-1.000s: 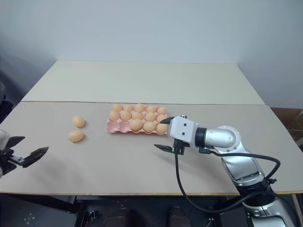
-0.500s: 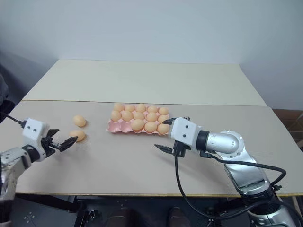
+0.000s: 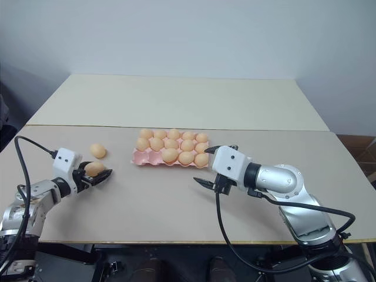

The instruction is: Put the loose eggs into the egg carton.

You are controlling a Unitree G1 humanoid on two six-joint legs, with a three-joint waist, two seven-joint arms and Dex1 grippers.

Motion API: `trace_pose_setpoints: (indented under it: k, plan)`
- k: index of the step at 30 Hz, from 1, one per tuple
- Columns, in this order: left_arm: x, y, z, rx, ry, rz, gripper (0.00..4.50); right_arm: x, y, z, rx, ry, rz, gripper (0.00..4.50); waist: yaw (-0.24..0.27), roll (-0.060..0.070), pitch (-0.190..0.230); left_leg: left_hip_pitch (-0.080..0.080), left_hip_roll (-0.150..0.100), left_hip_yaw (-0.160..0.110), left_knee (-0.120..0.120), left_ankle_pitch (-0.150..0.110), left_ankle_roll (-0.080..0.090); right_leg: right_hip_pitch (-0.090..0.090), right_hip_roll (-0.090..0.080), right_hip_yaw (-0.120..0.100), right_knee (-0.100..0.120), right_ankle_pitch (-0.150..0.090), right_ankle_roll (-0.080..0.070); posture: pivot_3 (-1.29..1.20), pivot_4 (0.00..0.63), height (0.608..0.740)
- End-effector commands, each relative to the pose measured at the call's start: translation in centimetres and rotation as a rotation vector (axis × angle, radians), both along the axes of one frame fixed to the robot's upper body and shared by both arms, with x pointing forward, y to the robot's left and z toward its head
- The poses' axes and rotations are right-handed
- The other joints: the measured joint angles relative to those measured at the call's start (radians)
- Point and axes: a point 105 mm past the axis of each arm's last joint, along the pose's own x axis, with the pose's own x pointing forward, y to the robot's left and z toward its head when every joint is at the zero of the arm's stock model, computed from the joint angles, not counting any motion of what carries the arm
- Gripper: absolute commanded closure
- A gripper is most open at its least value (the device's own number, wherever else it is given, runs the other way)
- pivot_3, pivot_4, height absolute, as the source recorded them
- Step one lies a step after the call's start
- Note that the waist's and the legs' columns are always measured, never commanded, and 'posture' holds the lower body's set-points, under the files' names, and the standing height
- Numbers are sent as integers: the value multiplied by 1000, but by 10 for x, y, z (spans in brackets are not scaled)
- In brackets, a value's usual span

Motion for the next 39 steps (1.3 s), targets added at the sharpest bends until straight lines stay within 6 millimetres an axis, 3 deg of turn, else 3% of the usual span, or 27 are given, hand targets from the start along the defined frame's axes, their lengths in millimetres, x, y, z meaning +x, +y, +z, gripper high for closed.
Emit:
trace_pose_setpoints:
  k: [1, 3, 5, 9, 13, 16, 20, 25, 31, 38, 39]
  plan:
    - [1, -3, 11, 0, -37, -12, 1510, 1, -2, 14, 4, -75, -14, 0, 0, 0, 0, 0, 0, 0, 0, 0, 0, 0, 0, 0, 0, 0, 0, 0, 150, 740]
    - [0, -2, 9, 34, -27, -11, 2148, 1, -1, 13, 5, -76, -15, 0, 0, 0, 0, 0, 0, 0, 0, 0, 0, 0, 0, 0, 0, 0, 0, 0, 150, 740]
    - [-1, -2, 10, 50, -26, -17, 2437, 1, -1, 13, 8, -76, -15, 0, 0, 0, 0, 0, 0, 0, 0, 0, 0, 0, 0, 0, 0, 0, 0, 0, 150, 740]
    - [-3, -11, 22, 50, -57, -49, 2438, 1, 0, 12, 10, -78, -17, 0, 0, 0, 0, 0, 0, 0, 0, 0, 0, 0, 0, 0, 0, 0, 0, 0, 150, 740]
    - [-13, -45, 66, -136, -197, -215, 2438, 2, 0, 12, 28, -79, -31, 0, 0, 0, 0, 0, 0, 0, 0, 0, 0, 0, 0, 0, 0, 0, 0, 0, 150, 740]
    - [-9, -68, 80, -190, -242, -284, 2438, 3, 2, 12, 37, -84, -38, 0, 3, 0, 0, 0, 0, -1, 0, 0, 0, 1, 0, 0, 0, 0, 0, 0, 150, 740]
    - [11, -107, 76, -214, -229, -386, 2438, 3, 6, 13, 53, -100, -46, 0, 5, 0, 0, 1, -2, -1, 1, 0, 0, 3, 0, 0, 0, 0, 1, 0, 150, 740]
    - [39, -127, 73, -257, -222, -413, 2438, 0, 5, 14, 73, -115, -76, 0, 0, -1, -1, 1, -2, -1, 1, 1, 1, 3, 0, 1, 0, 1, 2, 0, 150, 740]
    - [47, -133, 70, -221, -211, -470, 2438, -6, -1, 12, 77, -115, -125, 0, -3, -1, -1, 0, -2, -2, 1, 0, 2, 2, 0, 1, 0, 1, 2, 0, 150, 740]
    - [42, -139, 64, -221, -193, -537, 2438, -7, -3, 11, 79, -113, -148, 0, 0, -1, -1, 0, -2, -2, 1, 1, 2, 3, 0, 0, 0, 1, 2, 0, 150, 740]
    - [42, -139, 64, -238, -189, -539, 2088, -7, -2, 11, 78, -114, -146, 0, 0, -1, -1, 0, -2, -2, 1, 1, 2, 3, 0, 0, 0, 1, 2, 0, 150, 740]
